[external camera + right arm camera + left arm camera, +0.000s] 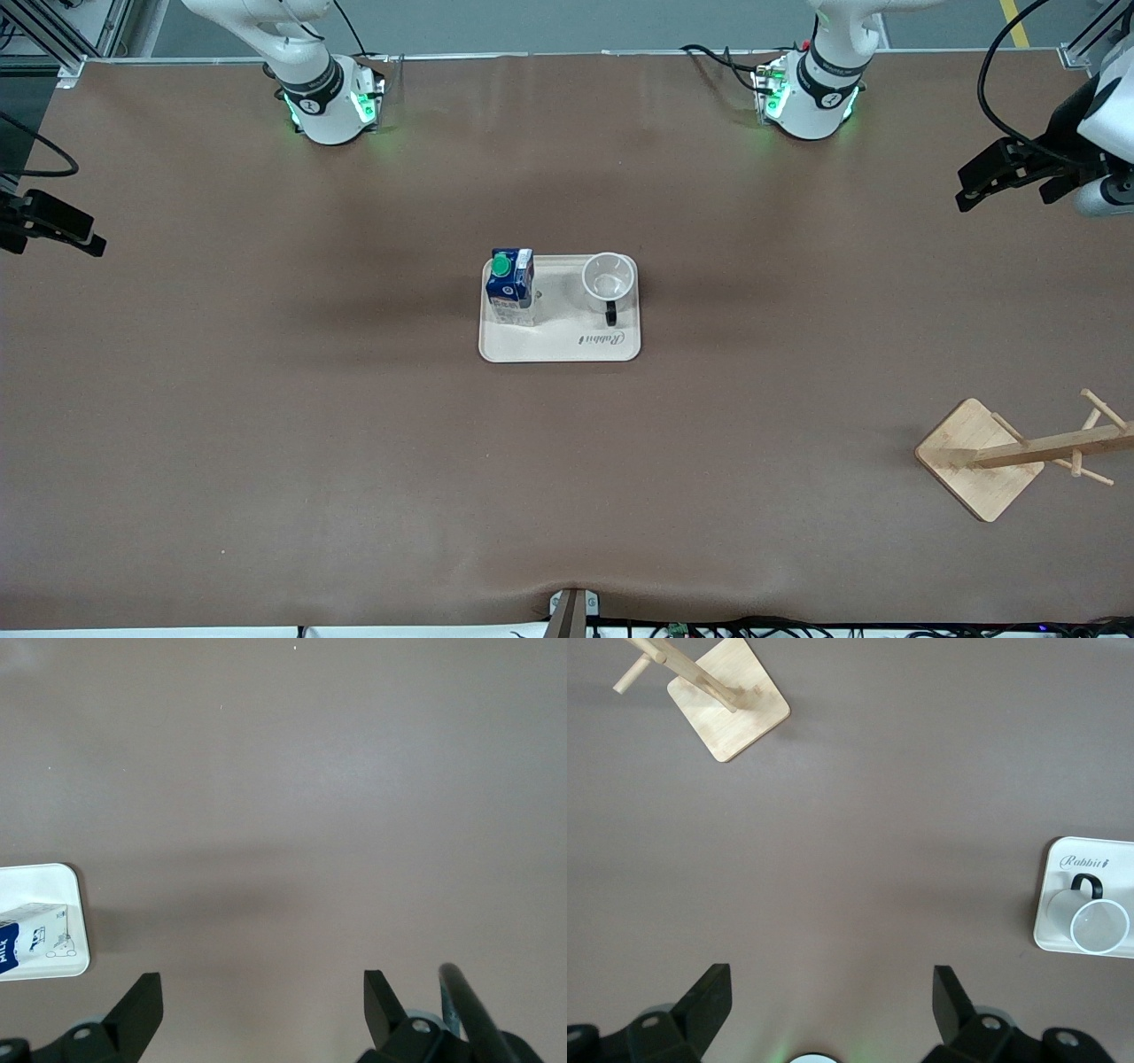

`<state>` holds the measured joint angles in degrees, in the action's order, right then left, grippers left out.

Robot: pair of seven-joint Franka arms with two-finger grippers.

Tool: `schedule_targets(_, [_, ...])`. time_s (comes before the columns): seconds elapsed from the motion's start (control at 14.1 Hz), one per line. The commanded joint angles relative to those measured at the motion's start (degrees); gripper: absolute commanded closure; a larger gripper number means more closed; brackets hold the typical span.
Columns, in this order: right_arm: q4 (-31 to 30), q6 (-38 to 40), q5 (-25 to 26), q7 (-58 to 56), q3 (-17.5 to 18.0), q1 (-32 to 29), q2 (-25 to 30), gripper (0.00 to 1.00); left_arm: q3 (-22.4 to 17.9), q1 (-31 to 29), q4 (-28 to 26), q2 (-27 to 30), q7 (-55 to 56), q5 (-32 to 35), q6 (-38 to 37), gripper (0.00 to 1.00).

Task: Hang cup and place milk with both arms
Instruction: 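Reach the left gripper toward the white mug on the tray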

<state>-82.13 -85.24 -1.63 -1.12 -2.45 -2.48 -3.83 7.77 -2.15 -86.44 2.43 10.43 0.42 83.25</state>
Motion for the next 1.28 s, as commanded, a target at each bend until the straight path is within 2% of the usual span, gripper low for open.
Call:
schedule_targets(0.0, [1.3,0.5,0.0,-0.4,0.6,-1.0,-0.6,0.00,0.0,-0.8,1.5,-0.2,-0.4,0.1,-1.5,0.00])
schedule_targets(0.14, [1.2,0.4,0.0,-0.4,0.6,-1.0,-0.6,0.00,0.0,-0.8,1.5,-0.4,-0.5,0.2,-1.5,0.00])
schedule_targets(0.28, [1.2,0.4,0.0,-0.4,0.5,-1.0,-0.9,0.00,0.1,-0.9,4.0,-2.2,-0.5,0.1,-1.6,0.00])
schedule_targets(0.43, [1.2,0.4,0.0,-0.5,0.6,-1.1,-1.5,0.00,0.7,-0.1,3.3,-2.4,0.1,0.1,-1.6,0.00])
schedule_targets(0.64, [1.2,0.4,0.0,-0.5,0.5,-1.1,-1.6,0.00,4.0,0.6,0.3,-2.9,2.4,0.0,-1.2,0.00])
schedule_targets(0.78, [1.2,0.3,0.1,-0.5,0.5,-1.1,-1.7,0.00,8.8,0.6,-0.3,-4.4,4.2,0.0,-0.7,0.00])
schedule_targets(0.92, [1.2,0.2,0.1,-0.7,0.5,-1.0,-1.7,0.00,13.2,0.6,-3.3,-5.0,9.8,0.1,2.6,0.00])
schedule_targets(1.21, [1.2,0.2,0.1,-0.7,0.6,-1.1,-3.1,0.00,20.7,0.6,-15.2,-5.4,16.2,0.1,18.0,0.00])
